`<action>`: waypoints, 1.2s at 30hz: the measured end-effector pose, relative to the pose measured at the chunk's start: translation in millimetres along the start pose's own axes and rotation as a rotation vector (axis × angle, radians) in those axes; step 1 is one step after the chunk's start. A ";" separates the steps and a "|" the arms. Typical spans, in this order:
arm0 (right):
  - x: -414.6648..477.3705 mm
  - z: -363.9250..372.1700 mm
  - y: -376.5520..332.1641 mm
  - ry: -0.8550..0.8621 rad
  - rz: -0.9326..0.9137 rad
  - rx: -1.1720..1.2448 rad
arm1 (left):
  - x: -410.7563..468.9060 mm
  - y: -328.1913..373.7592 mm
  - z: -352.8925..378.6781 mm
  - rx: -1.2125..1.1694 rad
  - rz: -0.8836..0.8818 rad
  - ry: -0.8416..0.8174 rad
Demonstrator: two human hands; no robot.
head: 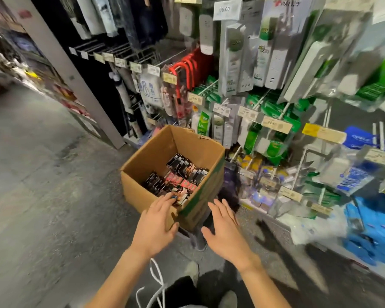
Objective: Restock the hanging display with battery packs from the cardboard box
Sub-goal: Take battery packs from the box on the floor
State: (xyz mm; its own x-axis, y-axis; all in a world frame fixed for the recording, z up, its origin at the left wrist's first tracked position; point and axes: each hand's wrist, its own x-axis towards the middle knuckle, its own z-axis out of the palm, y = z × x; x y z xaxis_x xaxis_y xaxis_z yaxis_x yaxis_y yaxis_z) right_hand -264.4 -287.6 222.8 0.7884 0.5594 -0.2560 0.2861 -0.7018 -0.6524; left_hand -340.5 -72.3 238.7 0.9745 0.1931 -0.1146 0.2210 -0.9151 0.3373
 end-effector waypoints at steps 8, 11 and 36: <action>38.3 29.1 -22.6 -0.001 -0.015 0.020 | 51.6 -32.8 -9.9 0.020 0.020 -0.012; 73.4 40.2 -38.1 0.036 -0.013 0.039 | 87.3 -55.7 -10.0 0.060 0.068 -0.048; 288.7 110.5 -37.0 0.160 0.571 0.330 | 402.2 -118.3 209.8 -0.298 -0.143 -0.780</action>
State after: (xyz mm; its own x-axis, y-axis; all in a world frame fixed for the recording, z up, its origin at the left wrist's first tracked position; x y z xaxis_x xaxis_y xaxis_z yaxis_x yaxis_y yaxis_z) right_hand -107.6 -51.4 94.2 0.8446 0.0511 -0.5329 -0.3602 -0.6822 -0.6363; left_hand 17.0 39.3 -43.3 0.6539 -0.0998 -0.7500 0.4482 -0.7475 0.4903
